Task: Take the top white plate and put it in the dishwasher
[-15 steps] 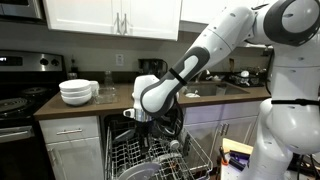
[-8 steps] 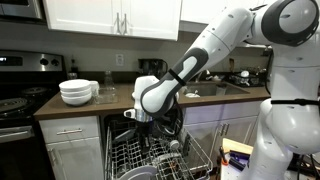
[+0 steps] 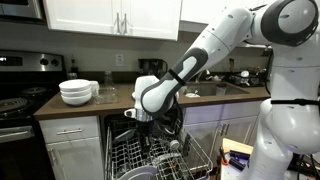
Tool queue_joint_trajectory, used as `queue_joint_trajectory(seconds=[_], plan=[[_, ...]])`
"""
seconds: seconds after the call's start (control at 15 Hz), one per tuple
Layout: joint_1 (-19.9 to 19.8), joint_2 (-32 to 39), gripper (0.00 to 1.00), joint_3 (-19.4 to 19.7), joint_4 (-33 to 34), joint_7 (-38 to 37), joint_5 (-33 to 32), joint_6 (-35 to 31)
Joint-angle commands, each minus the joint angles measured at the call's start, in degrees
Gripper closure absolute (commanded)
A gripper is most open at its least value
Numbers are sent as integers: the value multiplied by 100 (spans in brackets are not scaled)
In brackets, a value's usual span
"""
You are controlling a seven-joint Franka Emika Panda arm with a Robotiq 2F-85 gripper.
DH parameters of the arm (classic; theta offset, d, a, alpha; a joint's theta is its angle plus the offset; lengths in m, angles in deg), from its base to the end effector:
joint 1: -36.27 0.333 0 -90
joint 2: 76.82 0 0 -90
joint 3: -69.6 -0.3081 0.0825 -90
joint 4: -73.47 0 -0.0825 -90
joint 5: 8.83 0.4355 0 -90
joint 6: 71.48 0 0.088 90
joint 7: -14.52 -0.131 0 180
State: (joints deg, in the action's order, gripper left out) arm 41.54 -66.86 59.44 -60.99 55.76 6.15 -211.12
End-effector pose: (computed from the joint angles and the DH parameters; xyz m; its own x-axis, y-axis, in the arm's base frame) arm 0.5114 0.1493 0.1801 0.7127 0.7002 0.0424 0.6924 -0.6925 -0.2027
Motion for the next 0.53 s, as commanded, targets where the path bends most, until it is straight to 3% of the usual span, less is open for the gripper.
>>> queue_joint_trajectory(seconds=[0.0, 0.13, 0.47], plan=[[-50, 1, 75, -47, 10, -17, -19, 13], [-51, 1, 67, -46, 10, -17, -21, 13], [-51, 1, 67, -46, 10, -17, -21, 13]])
